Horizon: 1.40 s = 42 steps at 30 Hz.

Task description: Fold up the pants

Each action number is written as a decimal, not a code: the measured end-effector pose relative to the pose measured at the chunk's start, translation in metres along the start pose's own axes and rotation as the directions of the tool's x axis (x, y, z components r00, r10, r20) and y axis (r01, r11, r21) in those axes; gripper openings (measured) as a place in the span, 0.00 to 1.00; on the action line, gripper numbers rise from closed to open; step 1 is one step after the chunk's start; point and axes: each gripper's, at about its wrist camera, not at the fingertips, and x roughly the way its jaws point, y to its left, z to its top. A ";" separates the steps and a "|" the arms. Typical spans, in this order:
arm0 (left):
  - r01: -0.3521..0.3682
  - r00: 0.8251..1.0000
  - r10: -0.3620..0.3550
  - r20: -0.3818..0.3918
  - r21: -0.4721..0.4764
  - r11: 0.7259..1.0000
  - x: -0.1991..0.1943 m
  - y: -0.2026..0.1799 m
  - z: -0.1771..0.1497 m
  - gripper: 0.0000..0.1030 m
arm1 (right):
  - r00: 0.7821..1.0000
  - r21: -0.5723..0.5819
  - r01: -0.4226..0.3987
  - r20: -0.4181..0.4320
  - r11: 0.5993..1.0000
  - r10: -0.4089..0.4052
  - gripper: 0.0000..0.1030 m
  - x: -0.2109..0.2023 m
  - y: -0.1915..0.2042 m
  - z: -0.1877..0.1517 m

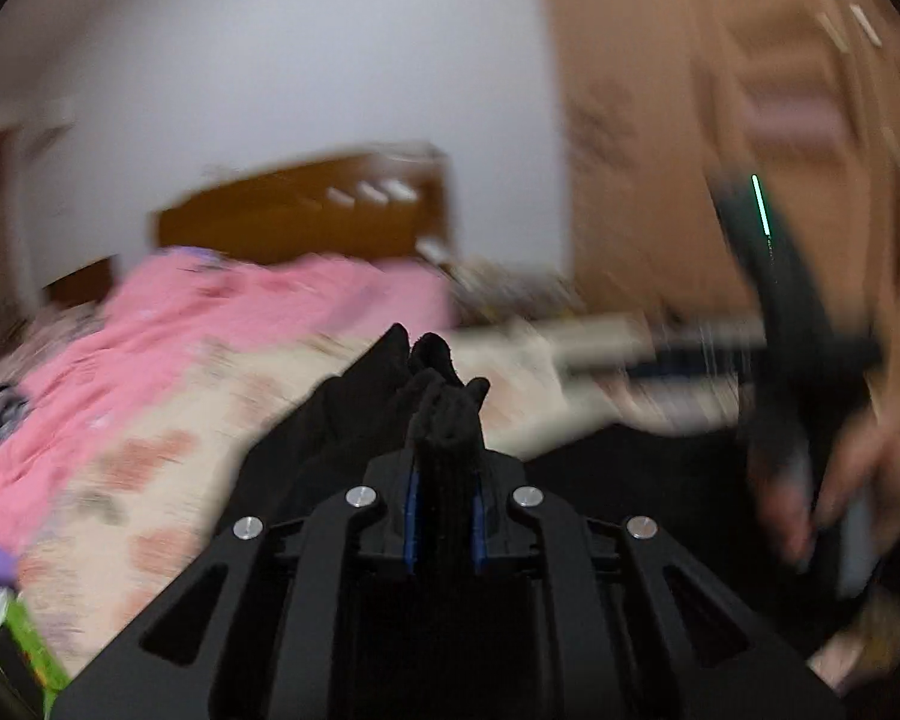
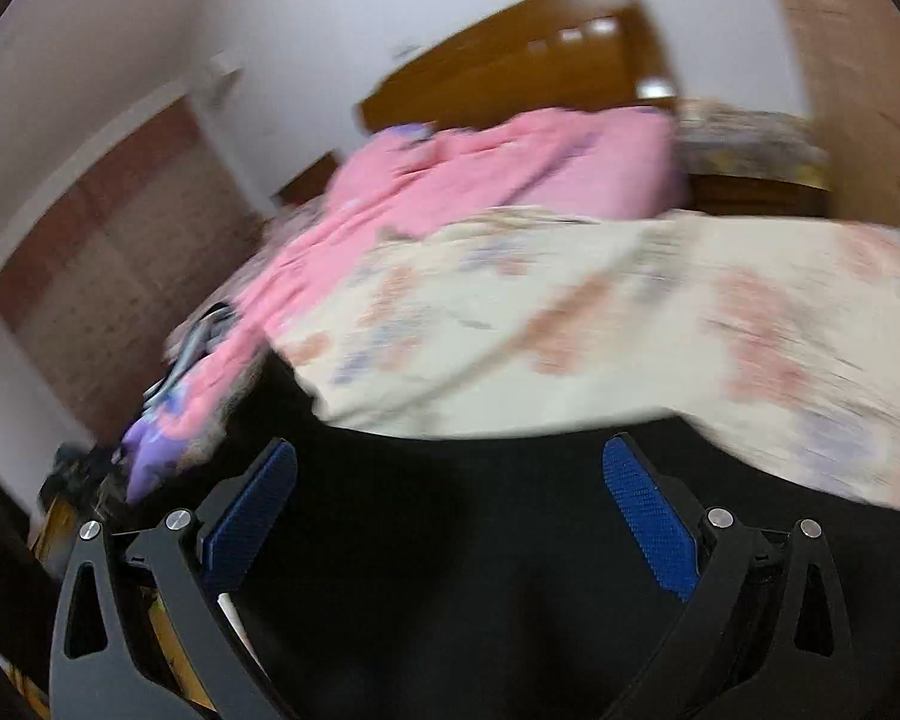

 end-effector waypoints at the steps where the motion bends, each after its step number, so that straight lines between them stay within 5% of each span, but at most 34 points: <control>1: 0.033 0.998 -0.029 -0.057 0.068 0.997 0.018 -0.028 -0.016 0.12 | 1.000 0.016 0.022 0.002 1.000 -0.022 0.96 -0.009 -0.011 -0.005; 5: 0.113 0.977 -0.064 -0.205 0.236 0.965 0.052 -0.080 -0.058 0.23 | 0.995 0.091 0.093 -0.038 0.991 -0.090 0.96 -0.026 -0.054 -0.024; 6: 0.115 0.978 -0.063 -0.197 0.264 0.958 0.050 -0.084 -0.061 0.34 | 0.995 0.105 0.095 -0.043 0.990 -0.091 0.96 -0.030 -0.064 -0.031; 7: 0.146 0.975 -0.093 -0.202 0.264 0.954 0.046 -0.084 -0.060 0.61 | 0.995 0.116 0.094 -0.050 0.989 -0.089 0.96 -0.033 -0.065 -0.037; 9: 0.180 0.977 -0.142 -0.162 0.257 0.950 0.028 -0.079 -0.053 0.82 | 0.996 0.131 0.064 -0.070 0.989 -0.056 0.96 -0.032 -0.068 -0.045; 13: 0.140 0.990 -0.142 0.002 0.134 0.981 -0.035 -0.030 -0.034 0.98 | 0.989 0.153 -0.052 -0.127 0.987 0.072 0.96 -0.034 -0.062 -0.062; 16: -0.053 0.999 0.052 -0.016 -0.060 0.997 -0.048 0.039 -0.048 0.98 | 0.965 0.171 -0.145 -0.195 0.974 0.178 0.96 -0.023 -0.042 -0.077; 18: -0.189 0.979 0.172 -0.112 -0.159 0.969 -0.046 0.082 -0.071 0.98 | 0.936 0.175 -0.203 -0.256 0.964 0.243 0.96 -0.010 -0.023 -0.088; 21: -0.260 0.960 0.226 -0.167 -0.215 0.941 -0.051 0.112 -0.098 0.98 | 0.905 0.141 -0.200 -0.353 0.969 0.239 0.95 0.009 0.002 -0.101; 25: -0.267 0.952 0.225 -0.210 -0.201 0.943 -0.050 0.121 -0.121 0.98 | 0.874 0.162 -0.220 -0.405 0.962 0.268 0.84 0.031 0.020 -0.110; 30: -0.237 0.952 0.199 -0.231 -0.148 0.960 -0.039 0.110 -0.133 0.98 | 0.879 0.234 -0.226 -0.369 0.946 0.301 0.75 0.056 0.027 -0.098; 35: -0.260 0.944 0.222 -0.243 -0.135 0.956 -0.037 0.112 -0.143 0.98 | 0.888 0.256 -0.244 -0.328 0.935 0.322 0.25 0.069 0.029 -0.104; 42: -0.314 0.917 0.262 -0.302 -0.140 0.939 -0.013 0.130 -0.148 0.99 | 0.917 0.119 -0.244 -0.294 0.962 0.269 0.21 0.063 0.056 -0.096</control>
